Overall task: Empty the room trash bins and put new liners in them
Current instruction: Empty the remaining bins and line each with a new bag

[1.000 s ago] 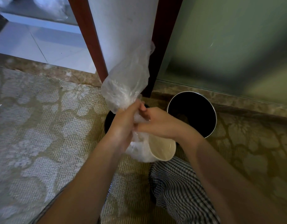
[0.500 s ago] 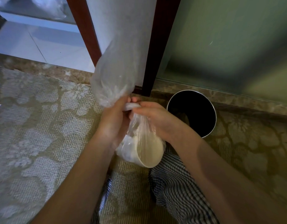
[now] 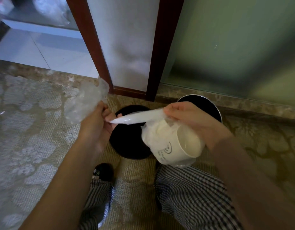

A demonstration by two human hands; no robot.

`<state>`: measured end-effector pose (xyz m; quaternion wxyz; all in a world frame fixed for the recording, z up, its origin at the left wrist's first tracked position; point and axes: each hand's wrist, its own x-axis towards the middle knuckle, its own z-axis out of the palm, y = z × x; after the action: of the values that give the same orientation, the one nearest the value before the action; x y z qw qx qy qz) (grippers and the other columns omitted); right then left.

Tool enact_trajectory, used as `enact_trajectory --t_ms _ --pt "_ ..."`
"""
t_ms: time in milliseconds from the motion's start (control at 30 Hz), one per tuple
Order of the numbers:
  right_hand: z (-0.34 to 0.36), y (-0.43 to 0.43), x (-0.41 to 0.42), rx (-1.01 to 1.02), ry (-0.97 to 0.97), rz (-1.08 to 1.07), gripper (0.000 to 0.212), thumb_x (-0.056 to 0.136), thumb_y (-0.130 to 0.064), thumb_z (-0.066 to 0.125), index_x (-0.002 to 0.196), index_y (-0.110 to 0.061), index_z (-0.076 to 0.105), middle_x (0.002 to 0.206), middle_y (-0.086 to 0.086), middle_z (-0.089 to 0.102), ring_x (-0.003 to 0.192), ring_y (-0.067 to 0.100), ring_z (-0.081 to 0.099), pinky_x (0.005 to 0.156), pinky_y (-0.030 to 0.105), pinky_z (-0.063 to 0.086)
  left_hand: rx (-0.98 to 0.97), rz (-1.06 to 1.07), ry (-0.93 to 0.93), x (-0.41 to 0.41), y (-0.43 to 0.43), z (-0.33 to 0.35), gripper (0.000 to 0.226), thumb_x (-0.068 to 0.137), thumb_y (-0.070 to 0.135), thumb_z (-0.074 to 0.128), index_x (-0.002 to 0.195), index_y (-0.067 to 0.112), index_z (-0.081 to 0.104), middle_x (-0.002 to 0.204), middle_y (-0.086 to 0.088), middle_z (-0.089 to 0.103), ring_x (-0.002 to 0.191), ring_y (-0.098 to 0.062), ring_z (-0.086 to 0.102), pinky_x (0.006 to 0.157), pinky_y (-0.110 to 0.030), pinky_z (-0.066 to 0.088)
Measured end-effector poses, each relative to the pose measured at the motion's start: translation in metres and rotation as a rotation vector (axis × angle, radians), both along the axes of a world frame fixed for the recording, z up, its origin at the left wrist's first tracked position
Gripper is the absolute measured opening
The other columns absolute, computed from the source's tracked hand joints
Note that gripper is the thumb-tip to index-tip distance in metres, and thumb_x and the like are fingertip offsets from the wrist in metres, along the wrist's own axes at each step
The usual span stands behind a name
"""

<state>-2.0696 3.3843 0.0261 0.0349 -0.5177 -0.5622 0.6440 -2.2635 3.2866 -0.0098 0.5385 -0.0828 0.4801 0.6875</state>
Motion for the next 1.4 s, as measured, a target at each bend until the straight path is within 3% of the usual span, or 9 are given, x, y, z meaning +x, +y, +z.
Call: enact_trajectory --t_ms 167,400,700,800,933,1033,1133,1267,1400 --pt "0.000 0.006 0.009 0.136 -0.060 -0.040 0.022 0.093 -0.023 0.058 0.073 -0.016 0.062 0.064 -0.005 0.059 0.054 0.001 0.055 0.051 0.010 0.045 -0.071 -0.066 0.128 0.004 0.000 -0.001 0.035 0.101 0.015 0.039 0.066 0.015 0.037 0.041 0.007 0.029 0.034 -0.004 0.031 0.043 -0.016 0.046" --pt "-0.008 0.009 0.013 0.303 -0.123 -0.075 0.022 0.094 -0.020 0.056 0.073 -0.020 0.063 0.076 0.002 0.060 0.070 0.009 0.054 0.062 0.017 0.042 -0.287 -0.135 0.538 0.004 -0.004 -0.004 0.023 0.095 0.010 0.050 0.072 0.016 0.050 0.037 0.009 0.041 0.033 -0.004 0.039 0.046 -0.021 0.040" --pt "-0.016 0.015 0.028 0.457 -0.203 -0.089 0.022 0.094 -0.019 0.054 0.085 -0.003 0.067 0.084 0.018 0.064 0.074 0.018 0.057 0.064 0.027 0.042 -0.519 -0.509 0.989 0.001 -0.010 -0.003 0.039 0.092 0.020 0.058 0.062 -0.005 0.057 0.053 -0.012 0.049 0.050 -0.020 0.044 0.051 -0.026 0.032" --pt "-0.020 0.017 0.026 0.483 -0.236 0.036 0.020 0.093 -0.013 0.052 0.080 -0.006 0.066 0.078 0.014 0.062 0.070 0.016 0.055 0.061 0.023 0.040 -0.570 -0.652 1.183 0.002 -0.013 -0.009 0.027 0.095 0.017 0.051 0.074 0.003 0.062 0.060 -0.006 0.057 0.054 -0.017 0.051 0.053 -0.024 0.037" --pt "-0.023 0.008 0.016 0.468 -0.198 0.279 0.021 0.091 -0.017 0.057 0.071 -0.018 0.065 0.076 0.004 0.064 0.068 0.012 0.058 0.063 0.025 0.045 -0.502 -0.929 1.204 0.012 -0.017 -0.017 0.018 0.093 0.035 0.053 0.099 0.019 0.059 0.099 0.005 0.065 0.095 -0.019 0.062 0.086 -0.034 0.047" --pt "-0.025 -0.004 -0.001 0.452 -0.135 0.390 0.022 0.091 -0.022 0.059 0.069 -0.026 0.062 0.071 -0.008 0.061 0.068 0.004 0.058 0.064 0.022 0.046 -0.307 -1.097 1.042 0.023 -0.016 -0.017 0.050 0.084 0.050 0.062 0.126 0.027 0.049 0.115 0.017 0.053 0.112 -0.005 0.052 0.093 -0.019 0.039" --pt "-0.025 -0.016 -0.018 0.477 -0.086 0.476 0.018 0.092 -0.025 0.057 0.074 -0.025 0.062 0.072 -0.010 0.059 0.068 0.002 0.056 0.062 0.016 0.042 -0.150 -1.259 1.060 0.034 -0.015 -0.013 0.038 0.085 0.036 0.066 0.116 0.033 0.046 0.102 0.022 0.054 0.089 0.010 0.051 0.068 -0.001 0.039" --pt "-0.025 -0.017 -0.019 0.516 -0.038 0.442 0.009 0.091 -0.022 0.058 0.088 -0.019 0.066 0.080 -0.008 0.062 0.076 0.004 0.057 0.065 0.016 0.042 -0.126 -1.148 1.013 0.032 -0.013 -0.008 0.008 0.091 0.017 0.058 0.097 0.012 0.061 0.083 -0.001 0.065 0.072 -0.007 0.062 0.062 -0.013 0.044" --pt "-0.026 -0.014 -0.013 0.443 -0.021 0.427 0.017 0.089 -0.030 0.061 0.105 -0.032 0.057 0.087 -0.013 0.061 0.082 0.003 0.059 0.074 0.023 0.049 -0.322 -0.907 0.689 0.032 -0.006 -0.001 0.024 0.089 0.003 0.054 0.066 0.011 0.055 0.044 0.004 0.046 0.040 -0.011 0.044 0.045 -0.024 0.040"
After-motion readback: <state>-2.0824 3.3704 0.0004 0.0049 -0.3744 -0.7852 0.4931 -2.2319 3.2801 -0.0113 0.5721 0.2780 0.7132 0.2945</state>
